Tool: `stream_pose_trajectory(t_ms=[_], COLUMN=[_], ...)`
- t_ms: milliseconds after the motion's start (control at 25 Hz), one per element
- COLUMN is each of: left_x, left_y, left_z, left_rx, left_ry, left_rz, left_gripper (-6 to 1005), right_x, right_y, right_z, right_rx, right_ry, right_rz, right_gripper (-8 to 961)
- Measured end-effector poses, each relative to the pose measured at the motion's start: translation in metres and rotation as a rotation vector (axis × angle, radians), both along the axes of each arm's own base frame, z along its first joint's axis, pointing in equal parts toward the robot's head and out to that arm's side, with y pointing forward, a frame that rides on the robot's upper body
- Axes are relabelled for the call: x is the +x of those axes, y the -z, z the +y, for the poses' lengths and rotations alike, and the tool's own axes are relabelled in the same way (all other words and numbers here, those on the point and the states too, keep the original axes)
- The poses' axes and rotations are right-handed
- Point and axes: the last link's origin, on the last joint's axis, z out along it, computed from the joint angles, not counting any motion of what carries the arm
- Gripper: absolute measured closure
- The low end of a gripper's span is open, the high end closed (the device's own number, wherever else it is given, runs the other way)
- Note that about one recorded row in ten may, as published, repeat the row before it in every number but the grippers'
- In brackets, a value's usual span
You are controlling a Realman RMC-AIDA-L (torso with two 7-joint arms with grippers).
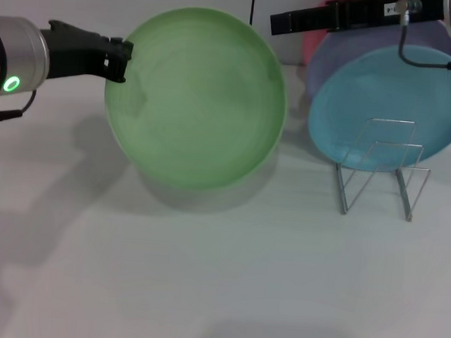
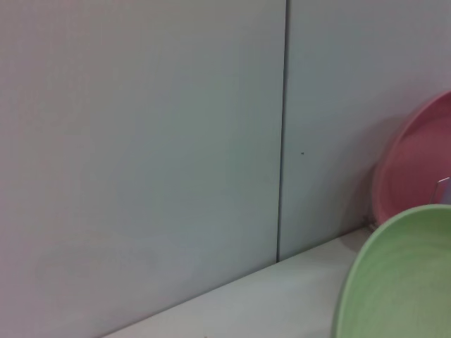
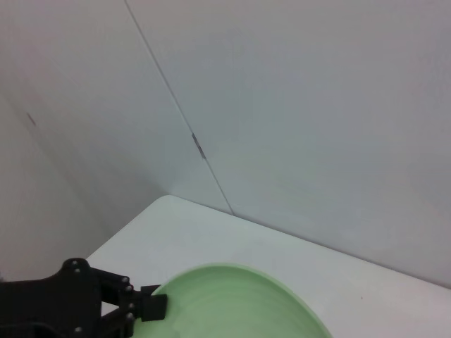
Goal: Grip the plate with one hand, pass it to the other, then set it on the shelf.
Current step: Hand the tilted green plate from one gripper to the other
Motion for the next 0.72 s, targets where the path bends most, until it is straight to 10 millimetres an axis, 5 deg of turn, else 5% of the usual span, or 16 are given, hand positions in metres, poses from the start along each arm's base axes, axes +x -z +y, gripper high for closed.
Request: stream_pose_trajectory(t_ms=[720], left_x=[-0.005], left_y=[0.019], left_z=[0.004], left_rx=[-0.021], left_ry=[0.007], left_rz=[-0.007], left_gripper=[964], right_x=[0.01], right_y=[-0.005], right_z=[-0.003], right_rx=[0.025], right_ry=[0.008], right_rz=[0.004], right_gripper=[159])
